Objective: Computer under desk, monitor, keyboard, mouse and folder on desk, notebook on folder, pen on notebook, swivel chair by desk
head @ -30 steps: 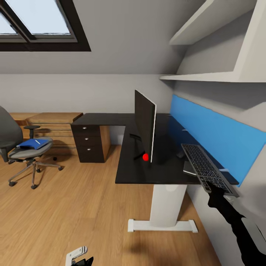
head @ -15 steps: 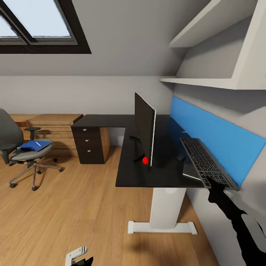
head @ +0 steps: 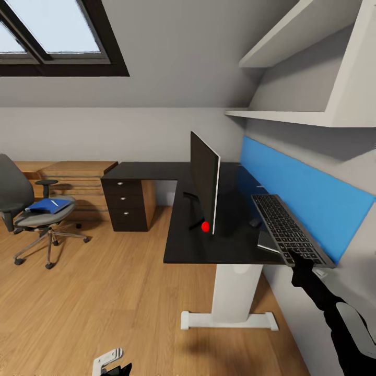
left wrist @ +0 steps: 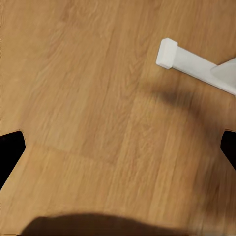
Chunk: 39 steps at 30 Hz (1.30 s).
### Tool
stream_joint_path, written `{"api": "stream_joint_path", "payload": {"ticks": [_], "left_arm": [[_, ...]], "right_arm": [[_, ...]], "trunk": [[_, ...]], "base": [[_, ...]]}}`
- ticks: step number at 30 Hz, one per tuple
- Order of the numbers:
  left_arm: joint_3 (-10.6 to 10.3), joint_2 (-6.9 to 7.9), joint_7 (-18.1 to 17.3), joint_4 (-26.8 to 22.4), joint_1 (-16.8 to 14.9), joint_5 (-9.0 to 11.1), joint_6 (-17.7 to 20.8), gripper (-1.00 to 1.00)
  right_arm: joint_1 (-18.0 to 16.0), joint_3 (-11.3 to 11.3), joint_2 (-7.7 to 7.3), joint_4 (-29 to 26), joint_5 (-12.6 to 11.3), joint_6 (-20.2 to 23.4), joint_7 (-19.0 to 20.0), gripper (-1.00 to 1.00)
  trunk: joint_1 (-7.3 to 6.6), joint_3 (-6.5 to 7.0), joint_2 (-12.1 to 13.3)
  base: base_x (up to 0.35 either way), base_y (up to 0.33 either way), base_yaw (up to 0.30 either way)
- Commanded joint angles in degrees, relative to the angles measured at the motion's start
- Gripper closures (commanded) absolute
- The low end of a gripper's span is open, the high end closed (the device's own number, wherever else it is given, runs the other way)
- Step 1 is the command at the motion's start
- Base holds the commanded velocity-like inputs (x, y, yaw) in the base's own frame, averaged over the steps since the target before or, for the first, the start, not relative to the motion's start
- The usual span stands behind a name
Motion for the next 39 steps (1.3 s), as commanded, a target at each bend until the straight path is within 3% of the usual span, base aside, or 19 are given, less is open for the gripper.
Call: {"api": "stream_joint_path", "payload": {"ticks": [1,5,18,22,32,39], "left_arm": [[0.0,0.01,-0.1,-0.1,0.0,0.5,0.3,-1.0],[0.0,0.01,-0.1,-0.1,0.0,0.5,0.3,-1.0],[0.0,0.01,-0.2,-0.1,0.0,0.5,0.3,-1.0],[0.0,0.05,-0.2,-0.1,0.0,0.5,0.3,-1.0],[0.0,0.01,-0.1,0.2,0.0,0.5,0.3,-1.0],[0.0,0.05,-0.1,0.3,0.0,0.4,0.3,-1.0]], "right_arm": [[0.0,-0.1,0.13,0.0,-0.1,0.3,0.1,1.0],[0.0,-0.2,1.15,-0.1,0.5,0.2,0.2,1.0],[0.0,-0.2,1.25,-0.9,0.6,0.3,1.3,1.0],[1.4,-0.2,1.55,-2.8,0.8,0.3,1.3,1.0],[7.4,-0.2,5.55,-9.5,0.9,0.2,1.3,1.0],[11.0,-0.2,9.89,-12.5,0.9,0.0,1.1,1.0]], "trunk": [[-0.02,-0.06,0.0],[-0.02,-0.06,0.0],[-0.02,-0.06,0.0],[-0.02,-0.06,0.0],[-0.02,-0.06,0.0],[-0.02,-0.06,0.0]], "base": [[-0.227,0.0,0.0],[-0.285,0.0,0.0],[-0.335,0.058,0.0],[-0.337,0.099,0.0],[-0.141,0.024,0.0],[-0.005,0.001,0.0]]}}
